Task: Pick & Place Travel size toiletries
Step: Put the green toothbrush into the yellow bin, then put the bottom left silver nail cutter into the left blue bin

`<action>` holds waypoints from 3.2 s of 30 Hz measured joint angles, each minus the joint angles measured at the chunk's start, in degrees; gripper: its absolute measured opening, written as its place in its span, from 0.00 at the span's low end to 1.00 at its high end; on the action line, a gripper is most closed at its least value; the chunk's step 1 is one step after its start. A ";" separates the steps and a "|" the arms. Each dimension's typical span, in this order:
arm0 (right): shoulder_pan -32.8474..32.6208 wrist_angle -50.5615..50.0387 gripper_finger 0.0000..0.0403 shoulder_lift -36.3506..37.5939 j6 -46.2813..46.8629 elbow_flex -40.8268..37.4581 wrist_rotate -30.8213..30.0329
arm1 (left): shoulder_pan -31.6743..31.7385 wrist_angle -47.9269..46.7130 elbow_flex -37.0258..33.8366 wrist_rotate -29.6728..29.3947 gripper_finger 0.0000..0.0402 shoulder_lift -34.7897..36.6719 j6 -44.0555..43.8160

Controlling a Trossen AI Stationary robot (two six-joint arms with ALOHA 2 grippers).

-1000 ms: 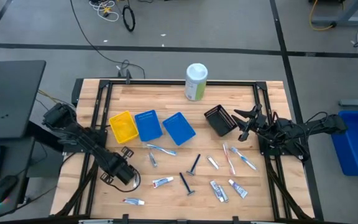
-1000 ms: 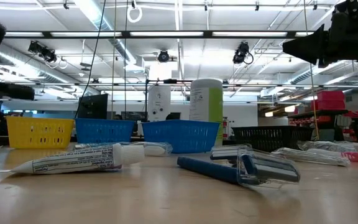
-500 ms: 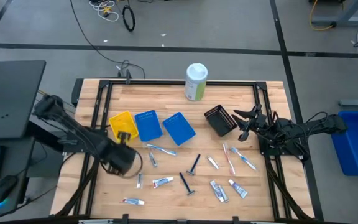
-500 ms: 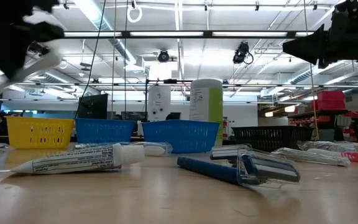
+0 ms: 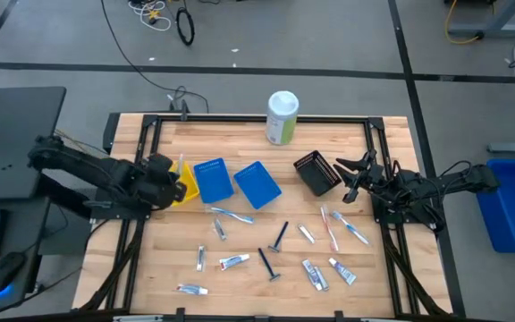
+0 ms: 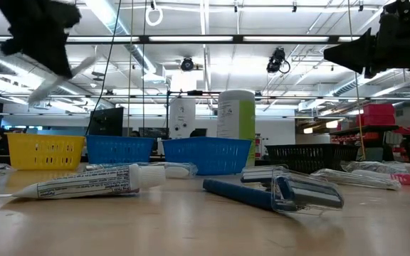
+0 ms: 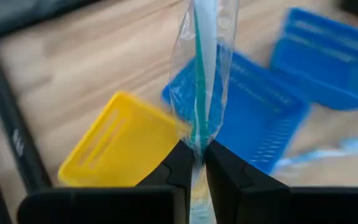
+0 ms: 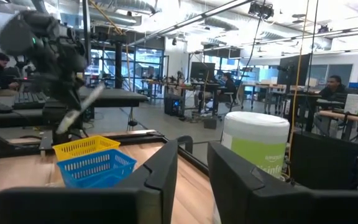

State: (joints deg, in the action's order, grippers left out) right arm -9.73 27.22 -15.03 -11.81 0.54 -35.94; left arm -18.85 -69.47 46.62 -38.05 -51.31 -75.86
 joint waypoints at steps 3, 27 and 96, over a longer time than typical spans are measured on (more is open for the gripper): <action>0.01 0.01 0.23 0.00 0.02 0.00 0.00 | 1.74 0.00 -5.01 0.35 0.10 -0.46 -6.05; 0.02 -0.02 0.22 0.00 0.44 0.00 0.00 | 12.92 15.45 -17.34 5.80 0.19 -1.96 1.49; -0.01 21.06 0.41 -15.76 2.36 0.02 10.51 | -10.02 39.01 -0.38 41.86 0.34 -42.07 -4.65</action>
State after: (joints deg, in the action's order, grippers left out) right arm -9.74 48.28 -30.79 -9.45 0.56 -25.43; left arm -28.86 -30.46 46.24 3.81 -93.38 -80.51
